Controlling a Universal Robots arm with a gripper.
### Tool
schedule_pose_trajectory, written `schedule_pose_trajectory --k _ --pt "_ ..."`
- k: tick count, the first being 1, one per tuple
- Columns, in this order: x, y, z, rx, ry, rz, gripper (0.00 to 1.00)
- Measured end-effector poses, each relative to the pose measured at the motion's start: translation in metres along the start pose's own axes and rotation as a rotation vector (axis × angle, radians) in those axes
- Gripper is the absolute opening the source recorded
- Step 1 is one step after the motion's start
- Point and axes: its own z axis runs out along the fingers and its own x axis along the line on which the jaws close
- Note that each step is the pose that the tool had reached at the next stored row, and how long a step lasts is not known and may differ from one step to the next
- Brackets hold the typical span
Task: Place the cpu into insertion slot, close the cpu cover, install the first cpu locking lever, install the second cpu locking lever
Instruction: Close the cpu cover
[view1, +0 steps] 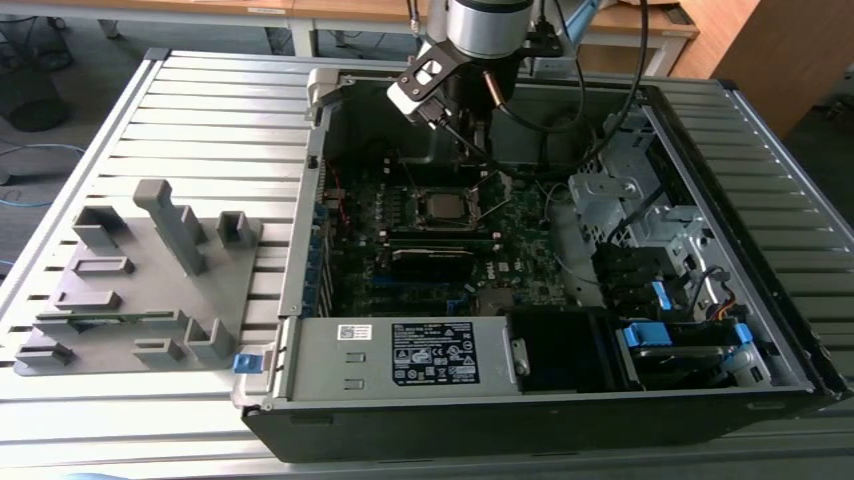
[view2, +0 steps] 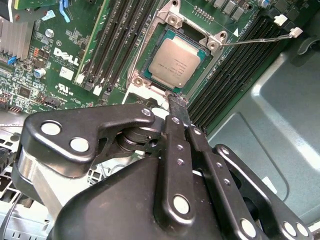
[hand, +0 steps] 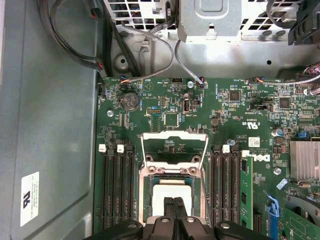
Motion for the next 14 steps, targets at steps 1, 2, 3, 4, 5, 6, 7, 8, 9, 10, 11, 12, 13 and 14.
schedule_pose_trajectory --k 1,2,3,4,5,6,7,8,9,10,11,12,13,14 --pt "0.0000 0.0001 0.0000 0.0000 0.0001 0.000 0.11" --pt "0.0000 0.0003 0.0001 0.0000 0.0001 0.000 0.11" --pt "0.0000 0.0006 0.0001 0.0000 0.0001 0.000 0.11" --pt "0.0000 0.0008 0.0001 0.0000 0.0000 0.000 0.11" --pt "0.0000 0.0011 0.0001 0.0000 0.0001 0.000 0.11" --pt "0.0000 0.0014 0.0001 0.0000 0.0000 0.000 0.11" --pt "0.0000 0.0016 0.0002 0.0000 0.0001 0.000 0.11" --pt "0.0000 0.0018 0.0002 0.0000 0.0000 0.000 0.11" --pt "0.0000 0.0023 0.0002 0.0000 0.0001 0.000 0.11" --pt "0.0000 0.0028 0.0003 0.0000 0.0000 0.000 0.11" --pt "0.0000 0.0030 0.0003 0.0000 0.0001 0.000 0.11" --pt "0.0000 0.0032 0.0003 0.0000 0.0000 0.000 0.11" --pt "0.0000 0.0034 0.0003 0.0000 0.0000 0.000 0.11" --pt "0.0000 0.0036 0.0003 -0.0001 0.0000 0.000 0.11"
